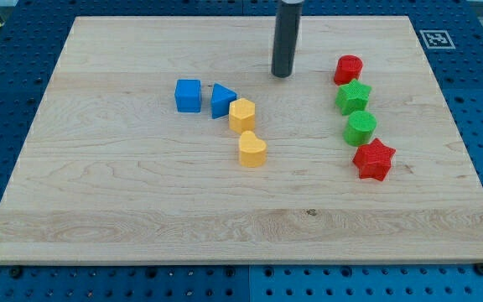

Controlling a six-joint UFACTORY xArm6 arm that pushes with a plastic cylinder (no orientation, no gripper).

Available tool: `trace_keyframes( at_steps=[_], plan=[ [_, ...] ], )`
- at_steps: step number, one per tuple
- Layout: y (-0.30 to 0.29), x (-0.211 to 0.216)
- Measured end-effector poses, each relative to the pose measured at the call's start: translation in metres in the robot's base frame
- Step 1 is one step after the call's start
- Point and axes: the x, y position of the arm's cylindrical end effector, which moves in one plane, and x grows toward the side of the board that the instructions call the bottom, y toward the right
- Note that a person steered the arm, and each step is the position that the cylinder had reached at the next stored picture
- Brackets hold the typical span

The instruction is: Point your arm at the blue cube

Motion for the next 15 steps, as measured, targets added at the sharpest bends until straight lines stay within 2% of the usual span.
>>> trace_keyframes(
  at_steps=[2, 5, 6, 7, 8, 9, 10, 11, 12, 14, 15],
  plan=[
    [-0.001, 0.000],
    [-0.016, 0.051],
    [-0.026, 0.049],
    [-0.048, 0.013],
    [-0.113, -0.004],
    [-0.205, -0.004],
    [-0.266, 0.017],
    [-0.264, 0.072],
    [-0.243, 0.081],
    [-0.188, 0.076],
    [-0.179, 0.071]
  ],
)
